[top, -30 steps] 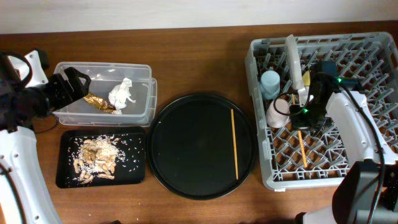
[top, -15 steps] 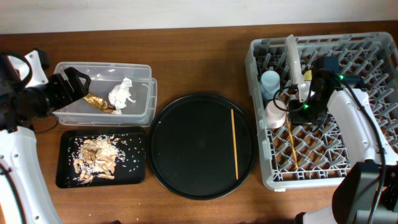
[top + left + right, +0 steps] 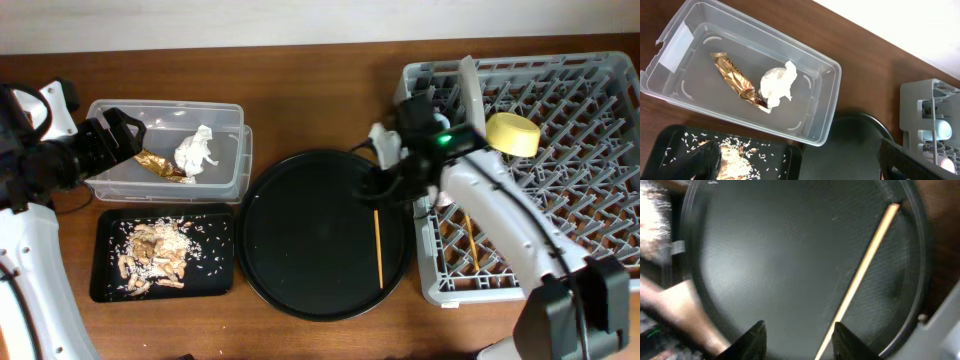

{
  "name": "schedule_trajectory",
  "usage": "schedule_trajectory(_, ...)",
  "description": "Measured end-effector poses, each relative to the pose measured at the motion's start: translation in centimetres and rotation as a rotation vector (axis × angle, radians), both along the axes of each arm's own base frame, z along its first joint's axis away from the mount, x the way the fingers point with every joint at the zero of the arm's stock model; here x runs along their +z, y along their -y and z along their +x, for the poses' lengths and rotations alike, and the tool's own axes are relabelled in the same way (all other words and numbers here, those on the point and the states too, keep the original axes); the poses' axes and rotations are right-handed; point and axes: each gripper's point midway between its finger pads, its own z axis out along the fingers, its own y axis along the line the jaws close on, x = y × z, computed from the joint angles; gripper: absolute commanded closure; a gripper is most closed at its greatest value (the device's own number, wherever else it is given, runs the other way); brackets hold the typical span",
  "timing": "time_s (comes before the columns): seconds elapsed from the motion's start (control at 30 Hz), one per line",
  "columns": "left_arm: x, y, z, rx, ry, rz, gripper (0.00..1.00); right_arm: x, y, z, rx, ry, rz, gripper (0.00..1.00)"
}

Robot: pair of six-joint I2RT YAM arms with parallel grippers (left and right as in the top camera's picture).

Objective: Sort waste into correct bins and load items into the dishwasher rack
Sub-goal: 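Return right gripper to the tray and grasp the second chopstick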

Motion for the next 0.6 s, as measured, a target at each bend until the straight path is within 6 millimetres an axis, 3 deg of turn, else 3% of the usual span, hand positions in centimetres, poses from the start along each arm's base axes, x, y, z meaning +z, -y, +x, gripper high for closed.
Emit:
schedule_trajectory(0.13, 0.0, 0.0, 0.0, 0.0, 0.0, 0.0, 0.01, -4.1, 0.6, 0.3, -0.105, 0.04, -0.25, 0.56)
schedule_trajectory(0.3, 0.0, 0.0, 0.0, 0.0, -0.001, 0.0, 0.01, -8.8, 2.4, 0.4, -0.159, 0.01, -0.372, 0.63)
schedule_trajectory(0.5, 0.0, 0.0, 0.0, 0.0, -0.001, 0.0, 0.01, -11.0, 2.1, 1.1, -0.164, -0.001, -0.381, 0.7)
schedule_trajectory(0.57, 0.0, 0.0, 0.0, 0.0, -0.001, -0.001, 0.01, -11.6, 2.1, 1.2, -0.163, -0.004, -0.383, 0.76)
schedule_trajectory(0.6, 0.0, 0.0, 0.0, 0.0, -0.001, 0.0, 0.01, -12.3, 2.1, 1.1, -0.162, -0.013, -0.386, 0.87)
